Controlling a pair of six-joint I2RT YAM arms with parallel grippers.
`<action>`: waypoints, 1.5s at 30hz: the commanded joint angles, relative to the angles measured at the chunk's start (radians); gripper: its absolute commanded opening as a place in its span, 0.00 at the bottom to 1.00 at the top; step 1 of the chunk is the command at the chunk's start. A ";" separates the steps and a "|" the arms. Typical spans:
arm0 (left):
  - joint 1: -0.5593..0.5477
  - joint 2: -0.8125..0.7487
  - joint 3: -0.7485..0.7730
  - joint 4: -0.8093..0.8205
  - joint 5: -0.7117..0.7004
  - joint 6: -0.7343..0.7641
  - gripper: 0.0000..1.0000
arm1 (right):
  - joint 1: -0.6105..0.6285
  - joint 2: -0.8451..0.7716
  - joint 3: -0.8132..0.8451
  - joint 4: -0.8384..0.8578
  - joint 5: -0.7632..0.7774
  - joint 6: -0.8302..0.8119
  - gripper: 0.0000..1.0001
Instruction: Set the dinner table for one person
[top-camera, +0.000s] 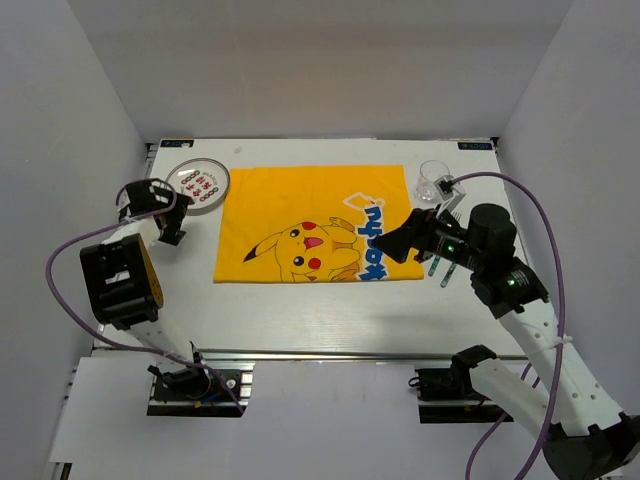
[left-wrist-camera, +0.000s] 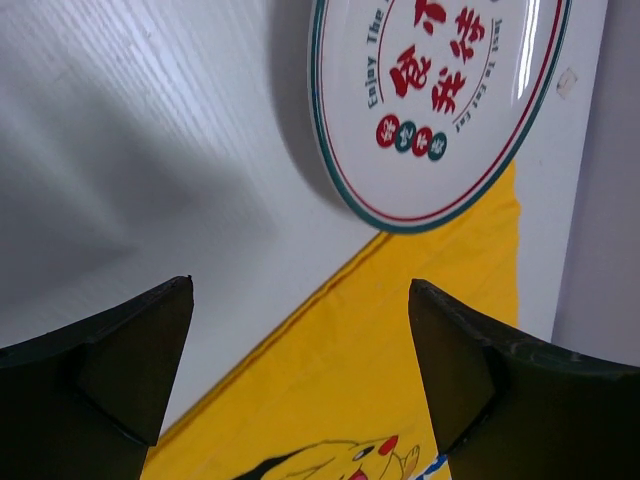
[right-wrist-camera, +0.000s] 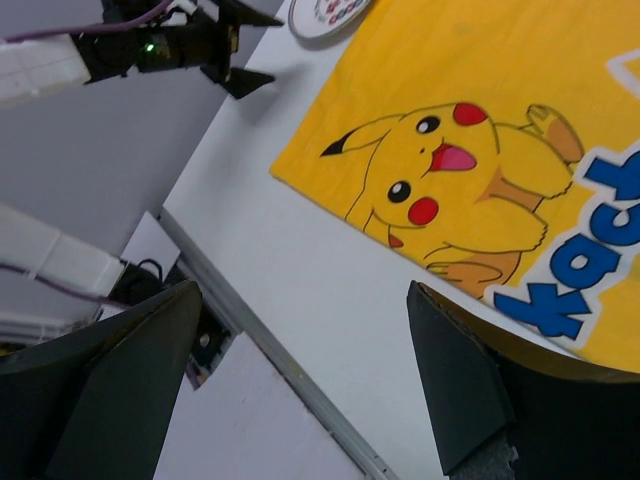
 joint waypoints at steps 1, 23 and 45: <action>0.032 0.046 -0.024 0.251 0.028 -0.049 0.98 | 0.001 -0.014 -0.027 0.105 -0.137 0.032 0.89; 0.071 0.468 0.198 0.383 0.088 -0.061 0.01 | 0.005 0.001 -0.014 0.149 -0.165 0.094 0.89; -0.079 -0.124 -0.066 0.574 0.279 -0.086 0.00 | 0.004 -0.067 -0.006 0.055 -0.043 0.023 0.89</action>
